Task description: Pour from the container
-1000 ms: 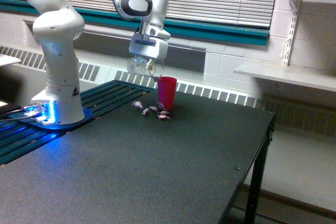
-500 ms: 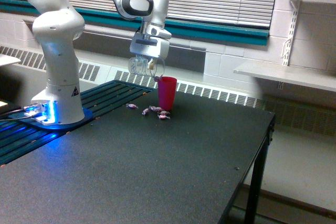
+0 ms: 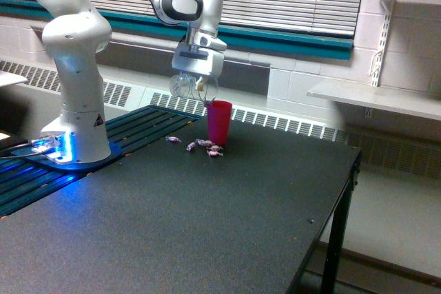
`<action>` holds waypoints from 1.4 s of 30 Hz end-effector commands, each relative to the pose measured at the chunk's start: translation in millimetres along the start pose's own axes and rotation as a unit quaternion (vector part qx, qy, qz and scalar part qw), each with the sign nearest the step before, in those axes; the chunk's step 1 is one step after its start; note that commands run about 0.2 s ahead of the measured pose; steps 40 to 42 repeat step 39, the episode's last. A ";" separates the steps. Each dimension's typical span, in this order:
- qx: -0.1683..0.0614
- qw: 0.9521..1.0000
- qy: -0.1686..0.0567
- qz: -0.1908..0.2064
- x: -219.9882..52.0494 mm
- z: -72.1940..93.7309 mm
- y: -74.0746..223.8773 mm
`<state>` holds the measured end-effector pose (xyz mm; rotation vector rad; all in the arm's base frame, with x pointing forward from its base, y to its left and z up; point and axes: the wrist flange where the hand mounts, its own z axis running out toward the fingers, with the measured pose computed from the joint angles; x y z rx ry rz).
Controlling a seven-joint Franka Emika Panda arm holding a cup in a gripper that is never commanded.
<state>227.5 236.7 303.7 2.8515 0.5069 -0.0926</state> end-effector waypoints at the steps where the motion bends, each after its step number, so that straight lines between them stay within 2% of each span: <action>1: -0.001 1.000 0.005 -0.009 5.1 -3.0 -4.5; 26: 0.001 1.000 0.021 -0.021 20.1 -11.9 -16.9; 42: 0.008 0.999 0.037 -0.012 25.4 -13.7 -16.4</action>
